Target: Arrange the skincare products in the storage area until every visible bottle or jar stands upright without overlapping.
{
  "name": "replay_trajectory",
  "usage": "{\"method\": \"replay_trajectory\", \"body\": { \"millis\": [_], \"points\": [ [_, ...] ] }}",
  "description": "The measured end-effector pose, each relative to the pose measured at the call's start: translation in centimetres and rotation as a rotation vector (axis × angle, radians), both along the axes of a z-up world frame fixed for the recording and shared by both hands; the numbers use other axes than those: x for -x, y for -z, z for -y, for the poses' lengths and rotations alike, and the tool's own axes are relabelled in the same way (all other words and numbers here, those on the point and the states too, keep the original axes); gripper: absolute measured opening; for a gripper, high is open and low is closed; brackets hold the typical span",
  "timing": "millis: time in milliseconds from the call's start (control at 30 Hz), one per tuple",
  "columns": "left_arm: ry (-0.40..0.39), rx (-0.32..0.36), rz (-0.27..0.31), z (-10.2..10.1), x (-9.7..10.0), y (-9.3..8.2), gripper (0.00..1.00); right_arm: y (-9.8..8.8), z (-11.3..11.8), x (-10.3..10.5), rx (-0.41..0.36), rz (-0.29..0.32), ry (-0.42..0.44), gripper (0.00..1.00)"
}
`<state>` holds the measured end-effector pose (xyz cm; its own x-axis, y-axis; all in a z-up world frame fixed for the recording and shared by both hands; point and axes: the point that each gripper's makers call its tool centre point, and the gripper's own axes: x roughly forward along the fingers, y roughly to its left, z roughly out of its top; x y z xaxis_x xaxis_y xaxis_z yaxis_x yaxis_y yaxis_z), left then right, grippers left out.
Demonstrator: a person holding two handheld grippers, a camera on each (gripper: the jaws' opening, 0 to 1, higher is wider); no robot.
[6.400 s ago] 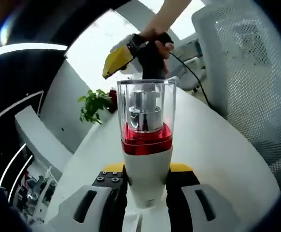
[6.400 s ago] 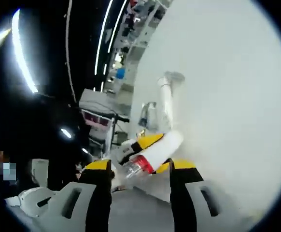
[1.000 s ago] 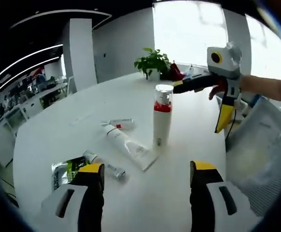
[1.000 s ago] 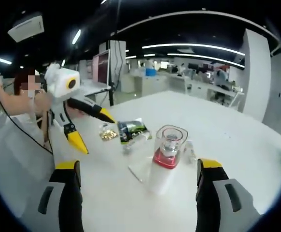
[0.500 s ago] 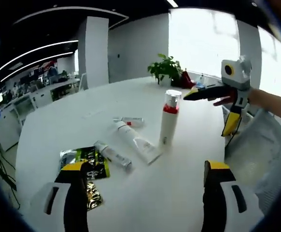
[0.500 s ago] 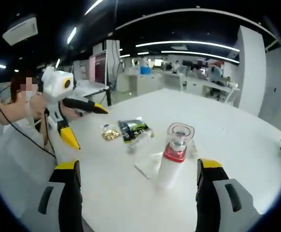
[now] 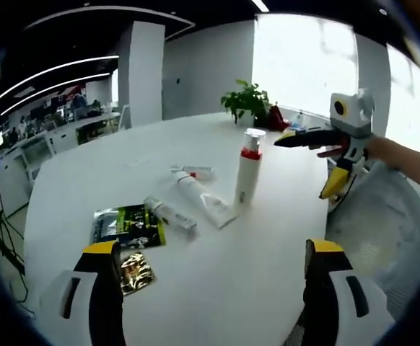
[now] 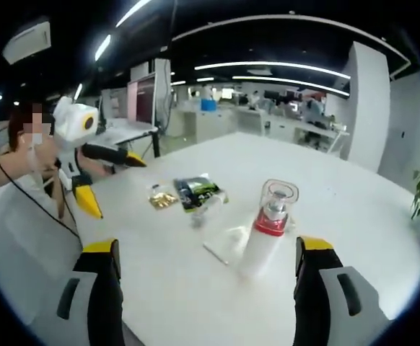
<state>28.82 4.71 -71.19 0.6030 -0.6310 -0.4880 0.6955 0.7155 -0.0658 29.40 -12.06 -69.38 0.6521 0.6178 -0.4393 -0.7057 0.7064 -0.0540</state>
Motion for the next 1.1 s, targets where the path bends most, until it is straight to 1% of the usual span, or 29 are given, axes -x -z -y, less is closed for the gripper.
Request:
{"method": "replay_trajectory", "body": {
  "millis": [100, 133, 267, 467, 533, 633, 667, 767, 833, 867, 933, 967, 1033, 1100],
  "points": [
    [-0.009, 0.005, -0.009, -0.4, 0.5, 0.2, 0.99, 0.6, 0.3, -0.2, 0.005, -0.004, 0.020, 1.00],
    [-0.010, 0.001, -0.017, -0.4, 0.7, 0.4, 0.99, 0.9, 0.6, -0.3, 0.016, -0.009, 0.031, 1.00],
    [-0.017, -0.012, -0.022, -1.0, 0.9, 0.4, 0.99, 1.3, 1.3, -0.7, 0.014, -0.024, 0.054, 1.00],
    [-0.044, 0.015, -0.040, -1.1, 0.5, 0.2, 0.99, 1.3, 1.6, -0.8, 0.013, -0.024, 0.057, 1.00],
    [-0.054, 0.020, -0.041, -1.0, 0.7, 0.0, 0.99, 1.4, 1.5, -0.6, 0.010, -0.031, 0.057, 1.00],
    [-0.063, 0.001, -0.044, -1.2, 0.5, 0.1, 0.99, 1.5, 1.3, -0.3, 0.012, -0.040, 0.042, 1.00],
    [-0.067, -0.007, -0.042, -1.2, 0.4, 0.1, 0.99, 1.3, 1.0, -0.2, 0.026, -0.035, 0.028, 1.00],
    [-0.081, -0.003, -0.044, -0.9, 0.5, 0.0, 0.99, 1.2, 0.8, 0.1, 0.052, -0.029, -0.003, 1.00],
    [-0.087, -0.006, -0.046, -0.8, 0.4, -0.1, 0.99, 1.3, 0.7, 0.2, 0.050, -0.039, -0.015, 1.00],
    [-0.093, -0.010, -0.043, -0.7, 0.3, -0.1, 0.99, 1.6, 0.5, 0.3, 0.053, -0.054, -0.024, 1.00],
    [-0.097, -0.013, -0.042, -0.2, 0.3, -0.1, 0.99, 1.9, 0.6, 0.2, 0.058, -0.065, -0.029, 1.00],
    [-0.097, -0.014, -0.044, -0.3, 0.3, 0.0, 0.99, 2.1, 0.6, 0.2, 0.059, -0.068, -0.033, 1.00],
    [-0.094, -0.017, -0.054, 0.3, 0.5, 0.2, 0.99, 2.6, 0.6, 0.4, 0.063, -0.088, -0.043, 1.00],
    [-0.093, -0.021, -0.059, 0.7, 0.5, 0.5, 0.99, 2.8, 0.7, 0.1, 0.067, -0.094, -0.060, 1.00]
  ]
}}
